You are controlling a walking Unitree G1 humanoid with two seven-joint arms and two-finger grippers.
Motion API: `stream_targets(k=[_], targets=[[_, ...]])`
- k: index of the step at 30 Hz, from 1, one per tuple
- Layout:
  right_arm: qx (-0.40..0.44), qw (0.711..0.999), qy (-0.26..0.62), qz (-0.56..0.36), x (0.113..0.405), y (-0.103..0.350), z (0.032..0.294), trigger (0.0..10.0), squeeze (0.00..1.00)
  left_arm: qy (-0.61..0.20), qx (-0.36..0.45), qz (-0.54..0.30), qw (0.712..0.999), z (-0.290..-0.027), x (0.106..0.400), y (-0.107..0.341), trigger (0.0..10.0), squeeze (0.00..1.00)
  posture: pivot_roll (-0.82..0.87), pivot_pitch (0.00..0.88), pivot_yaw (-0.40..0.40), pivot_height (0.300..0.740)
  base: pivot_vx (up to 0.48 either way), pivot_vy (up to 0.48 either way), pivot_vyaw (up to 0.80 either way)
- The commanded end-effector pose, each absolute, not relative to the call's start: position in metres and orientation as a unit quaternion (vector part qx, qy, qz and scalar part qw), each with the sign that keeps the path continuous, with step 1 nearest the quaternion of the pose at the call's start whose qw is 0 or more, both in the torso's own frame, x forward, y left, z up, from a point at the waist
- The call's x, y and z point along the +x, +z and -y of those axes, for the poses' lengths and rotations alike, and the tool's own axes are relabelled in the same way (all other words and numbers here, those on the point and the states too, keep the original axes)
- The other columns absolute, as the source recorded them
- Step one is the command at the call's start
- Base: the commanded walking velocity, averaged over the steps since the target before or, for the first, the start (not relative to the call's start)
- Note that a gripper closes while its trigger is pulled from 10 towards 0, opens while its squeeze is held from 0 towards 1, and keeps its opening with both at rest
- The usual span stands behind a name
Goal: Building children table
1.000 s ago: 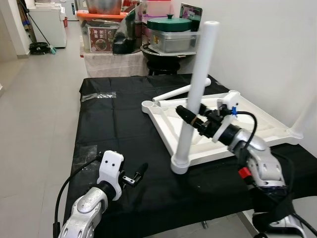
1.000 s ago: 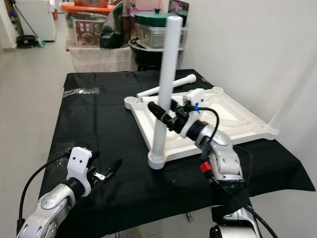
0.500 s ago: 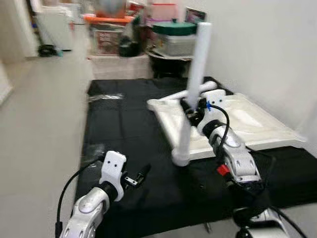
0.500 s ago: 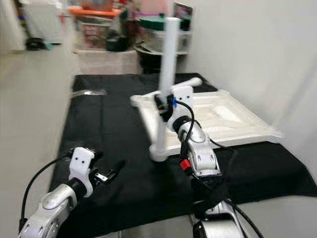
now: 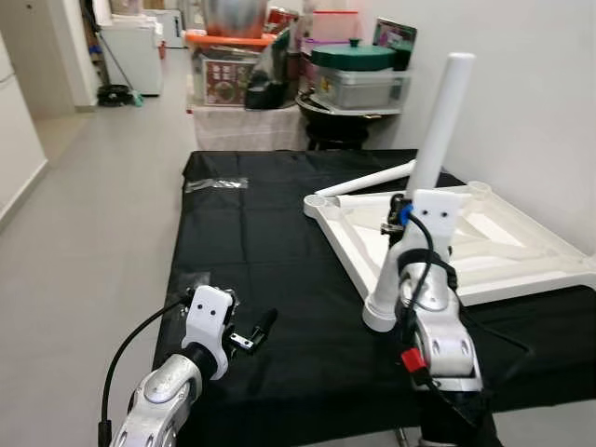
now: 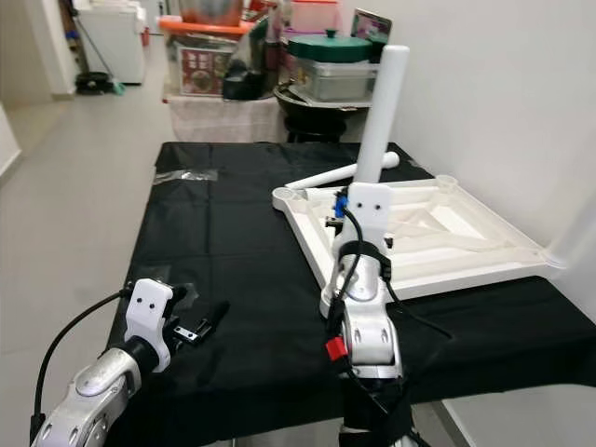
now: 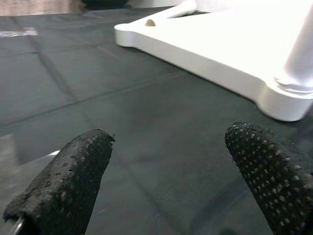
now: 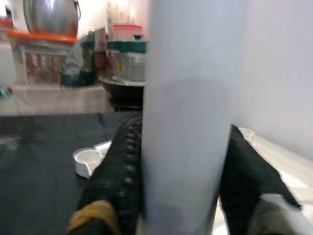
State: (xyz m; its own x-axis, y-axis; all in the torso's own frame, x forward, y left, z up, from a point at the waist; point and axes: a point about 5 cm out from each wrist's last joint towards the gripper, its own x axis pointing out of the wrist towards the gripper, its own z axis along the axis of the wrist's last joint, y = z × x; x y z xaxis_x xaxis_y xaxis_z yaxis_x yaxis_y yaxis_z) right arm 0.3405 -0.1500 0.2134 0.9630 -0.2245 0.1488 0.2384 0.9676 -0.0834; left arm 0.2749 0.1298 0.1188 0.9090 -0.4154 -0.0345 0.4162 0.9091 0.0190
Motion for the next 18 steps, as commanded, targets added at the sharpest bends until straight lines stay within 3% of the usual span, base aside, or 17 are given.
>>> stream_targets(k=[1, 4, 5, 8, 9, 10, 12, 13, 14, 18], targets=[[-0.048, 0.992, -0.117, 0.016, 0.342, 0.189, 0.153, 10.0, 1.00, -0.215, 0.018, -0.019, 0.976, -0.128, 0.275, 0.117, 10.0, 0.00, 0.10, 0.000, -0.091, 0.740, 0.000, 0.000, 0.00], [-0.026, 0.994, -0.102, 0.037, 0.347, 0.195, 0.157, 10.0, 1.00, -0.214, 0.018, -0.018, 0.977, -0.129, 0.275, 0.117, 10.0, 0.00, 0.10, 0.000, -0.094, 0.740, 0.000, 0.000, 0.00], [-0.020, 0.994, -0.096, 0.043, 0.349, 0.198, 0.158, 10.0, 0.00, -0.213, 0.018, -0.018, 0.977, -0.130, 0.275, 0.117, 10.0, 0.00, 0.10, 0.000, -0.094, 0.740, 0.000, 0.000, 0.00], [-0.032, 0.993, -0.085, 0.082, 0.354, 0.210, 0.165, 10.0, 0.00, -0.212, 0.019, -0.019, 0.977, -0.131, 0.275, 0.117, 10.0, 0.00, 0.10, 0.000, -0.094, 0.740, 0.000, 0.000, 0.00], [-0.019, 0.994, -0.031, 0.105, 0.359, 0.219, 0.169, 10.0, 0.00, -0.211, 0.018, -0.019, 0.977, -0.132, 0.274, 0.117, 10.0, 0.00, 0.10, 0.000, -0.092, 0.740, 0.000, 0.000, 0.00], [-0.019, 0.994, -0.031, 0.105, 0.359, 0.219, 0.169, 10.0, 0.00, -0.211, 0.018, -0.019, 0.977, -0.132, 0.274, 0.117, 10.0, 0.00, 0.10, 0.000, -0.092, 0.740, 0.000, 0.000, 0.00], [-0.013, 0.986, 0.100, 0.130, 0.361, 0.231, 0.171, 10.0, 0.00, -0.214, 0.018, -0.019, 0.977, -0.130, 0.274, 0.116, 10.0, 0.00, 0.10, 0.000, -0.092, 0.740, 0.000, 0.000, 0.00], [-0.013, 0.986, 0.100, 0.130, 0.361, 0.231, 0.171, 10.0, 0.00, -0.214, 0.018, -0.019, 0.977, -0.130, 0.274, 0.116, 10.0, 0.00, 0.10, 0.000, -0.092, 0.740, 0.000, 0.000, 0.00], [-0.037, 0.965, 0.221, 0.139, 0.354, 0.235, 0.163, 10.0, 0.00, -0.216, 0.020, -0.018, 0.976, -0.129, 0.275, 0.117, 10.0, 0.00, 0.10, 0.000, -0.093, 0.740, 0.000, 0.000, 0.00], [-0.060, 0.935, 0.318, 0.142, 0.342, 0.237, 0.151, 10.0, 0.00, -0.214, 0.021, -0.018, 0.976, -0.131, 0.275, 0.117, 10.0, 0.00, 0.10, 0.000, -0.092, 0.740, 0.000, 0.000, 0.00]])
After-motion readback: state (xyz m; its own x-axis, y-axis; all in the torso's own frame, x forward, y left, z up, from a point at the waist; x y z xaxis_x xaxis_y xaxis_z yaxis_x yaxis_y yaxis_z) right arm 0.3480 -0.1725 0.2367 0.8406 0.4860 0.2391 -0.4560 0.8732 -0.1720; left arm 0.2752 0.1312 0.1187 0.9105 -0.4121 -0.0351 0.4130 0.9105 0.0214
